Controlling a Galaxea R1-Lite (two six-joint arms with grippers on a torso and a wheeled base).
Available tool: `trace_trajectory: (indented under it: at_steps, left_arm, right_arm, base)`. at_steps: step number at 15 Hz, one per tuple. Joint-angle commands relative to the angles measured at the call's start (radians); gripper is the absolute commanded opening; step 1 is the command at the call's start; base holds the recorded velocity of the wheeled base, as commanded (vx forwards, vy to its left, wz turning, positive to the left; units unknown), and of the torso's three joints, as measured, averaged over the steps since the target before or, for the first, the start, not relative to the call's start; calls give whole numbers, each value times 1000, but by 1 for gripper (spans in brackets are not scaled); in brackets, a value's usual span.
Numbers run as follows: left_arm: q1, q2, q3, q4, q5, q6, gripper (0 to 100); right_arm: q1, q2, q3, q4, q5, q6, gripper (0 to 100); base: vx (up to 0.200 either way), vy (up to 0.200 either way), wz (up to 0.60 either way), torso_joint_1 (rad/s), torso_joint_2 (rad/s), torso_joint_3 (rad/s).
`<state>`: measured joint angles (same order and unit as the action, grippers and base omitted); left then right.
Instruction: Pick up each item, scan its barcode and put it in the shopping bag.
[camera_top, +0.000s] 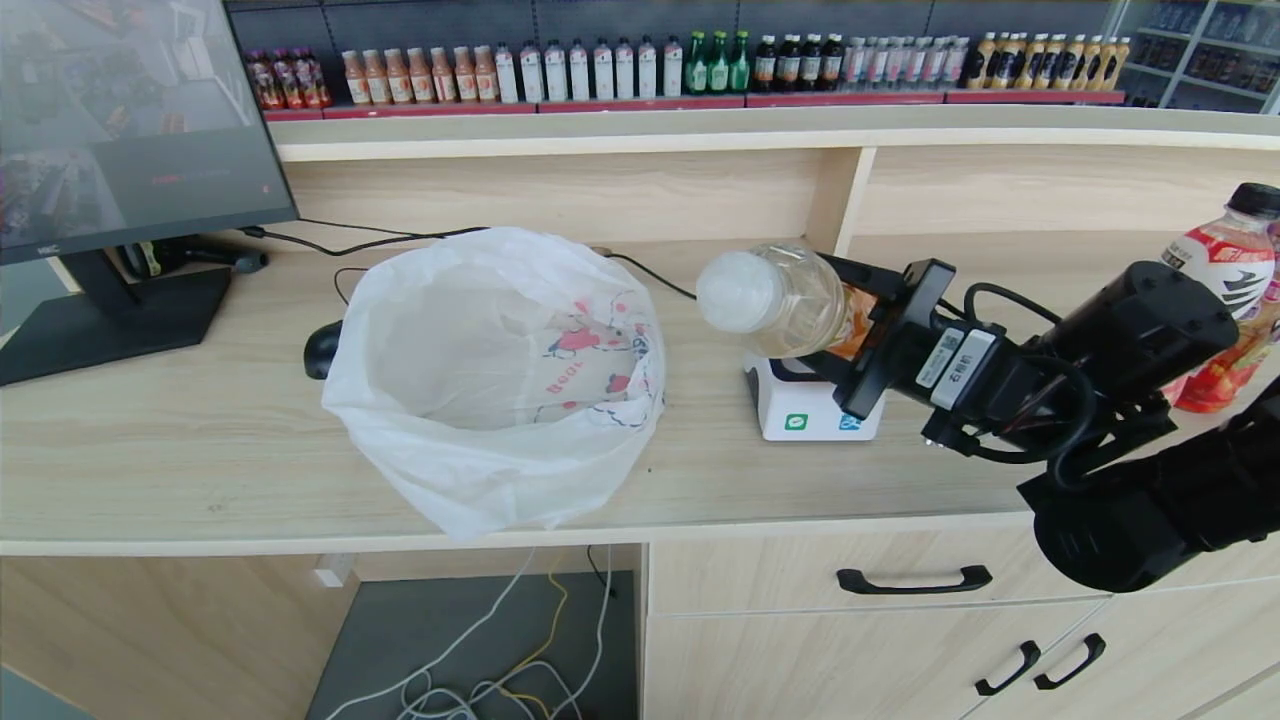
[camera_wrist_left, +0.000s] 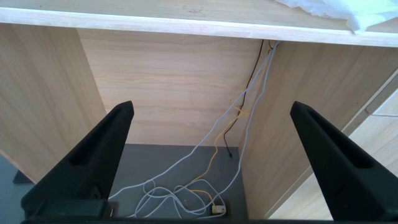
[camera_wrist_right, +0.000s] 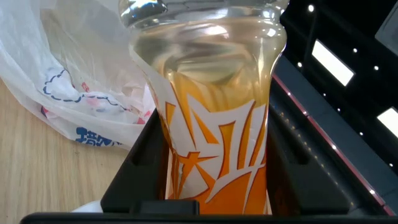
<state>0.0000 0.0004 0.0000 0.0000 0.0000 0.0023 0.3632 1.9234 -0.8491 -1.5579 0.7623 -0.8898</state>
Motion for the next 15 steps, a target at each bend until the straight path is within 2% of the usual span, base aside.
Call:
trace_trajectory:
  at_steps: [1, 5, 7, 10, 11, 13, 15]
  left_arm:
    - [0, 0, 0, 0, 0, 1, 100]
    - [0, 0, 0, 0, 0, -1, 100]
    - [0, 0, 0, 0, 0, -1, 100]
    - [0, 0, 0, 0, 0, 1, 100]
    - [0, 0, 0, 0, 0, -1, 100]
    - [0, 0, 0, 0, 0, -1, 100]
    - [0, 0, 0, 0, 0, -1, 100]
  right_arm:
    - [10, -9, -2, -1, -14, 3, 0]
    - [65, -34, -1, -13, -107, 60, 0]
    - [88, -49, 9, -13, -213, 132, 0]
    - [109, -75, 15, -13, -296, 221, 0]
    - [115, -92, 25, -13, -356, 285, 0]
    - [115, -126, 64, -13, -422, 382, 0]
    - [115, -138, 107, -13, -440, 451, 0]
  base:
    - [0, 0, 0, 0, 0, 0]
    - [0, 0, 0, 0, 0, 0]
    - [0, 0, 0, 0, 0, 0]
    - [0, 0, 0, 0, 0, 0]
    - [0, 0, 0, 0, 0, 0]
    - [0, 0, 0, 0, 0, 0]
    - [0, 0, 0, 0, 0, 0]
